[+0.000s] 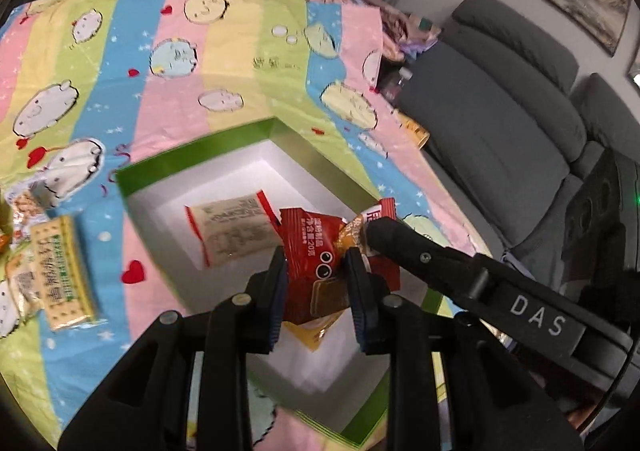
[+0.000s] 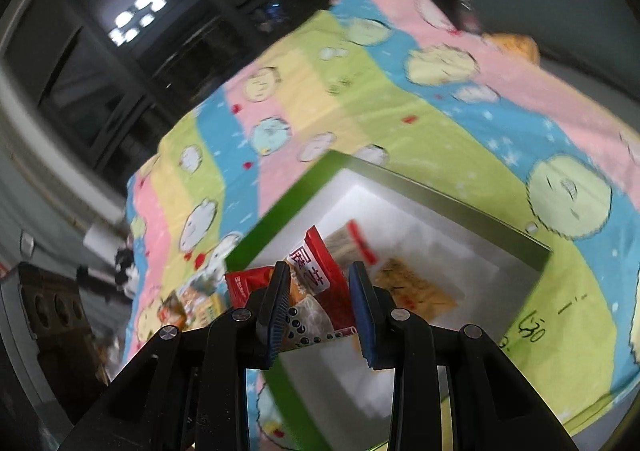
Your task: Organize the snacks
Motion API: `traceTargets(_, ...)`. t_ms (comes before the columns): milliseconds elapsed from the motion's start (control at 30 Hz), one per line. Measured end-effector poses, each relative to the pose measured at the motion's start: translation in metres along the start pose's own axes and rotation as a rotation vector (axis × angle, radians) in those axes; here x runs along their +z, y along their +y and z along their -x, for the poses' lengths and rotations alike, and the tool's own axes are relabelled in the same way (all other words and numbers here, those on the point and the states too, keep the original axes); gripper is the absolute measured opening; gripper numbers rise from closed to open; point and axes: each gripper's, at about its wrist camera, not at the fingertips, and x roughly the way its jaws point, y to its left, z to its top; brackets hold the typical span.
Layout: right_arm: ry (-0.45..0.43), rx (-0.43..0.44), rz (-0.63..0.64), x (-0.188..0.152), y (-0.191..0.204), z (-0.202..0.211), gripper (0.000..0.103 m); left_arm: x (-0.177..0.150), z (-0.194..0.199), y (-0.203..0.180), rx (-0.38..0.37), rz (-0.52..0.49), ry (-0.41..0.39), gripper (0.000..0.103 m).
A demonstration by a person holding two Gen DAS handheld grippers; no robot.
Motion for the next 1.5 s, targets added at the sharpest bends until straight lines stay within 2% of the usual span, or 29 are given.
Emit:
traceTargets(167,0.021,-0.033,-0.077,0.005,-0.029,-0.012,0.034,-0.003,-0.027,-0.009,0.015,0.028,0.041,0.026)
traceTargets(333,0.044,-0.043,-0.086,0.005,-0.037,-0.018,0.034,-0.009,-0.041,-0.007,0.047,0.052,0.049,0.031)
traceTargets(533,0.066,-0.100,-0.070,0.002,-0.037,-0.024,0.034,-0.013,-0.050,0.003,0.034,0.091,0.074,0.033)
traceTargets(700,0.073,-0.142,-0.053,0.001,-0.034,-0.026,0.032,-0.015,-0.051,0.001,0.066,0.059,0.080,0.031)
traceTargets(867,0.106,-0.146,-0.017,-0.003,-0.026,-0.030,0.032,-0.024,-0.057,-0.007,0.134,-0.047,0.092,0.031)
traceTargets(967,0.115,-0.202,0.009,-0.005,-0.020,-0.033,0.032,-0.027,-0.055,-0.003,0.117,-0.061,0.088,0.030)
traceTargets(1133,0.119,-0.239,0.019,-0.012,-0.016,-0.032,0.032,-0.027,-0.050,0.009,0.068,-0.068,0.098,0.020)
traceTargets(1200,0.132,-0.251,0.028,-0.015,-0.013,-0.032,0.031,-0.027,-0.047,0.016,0.064,-0.068,0.096,0.008)
traceTargets(1267,0.141,-0.275,0.047,-0.019,-0.009,-0.033,0.031,-0.028,-0.045,0.022,0.062,-0.068,0.098,0.004)
traceTargets(1367,0.152,-0.305,0.059,-0.022,-0.003,-0.035,0.031,-0.025,-0.040,0.033,0.034,-0.038,0.112,0.004)
traceTargets(1500,0.183,-0.284,0.065,-0.026,0.001,-0.037,0.031,-0.027,-0.037,0.033,0.085,-0.090,0.101,0.004)
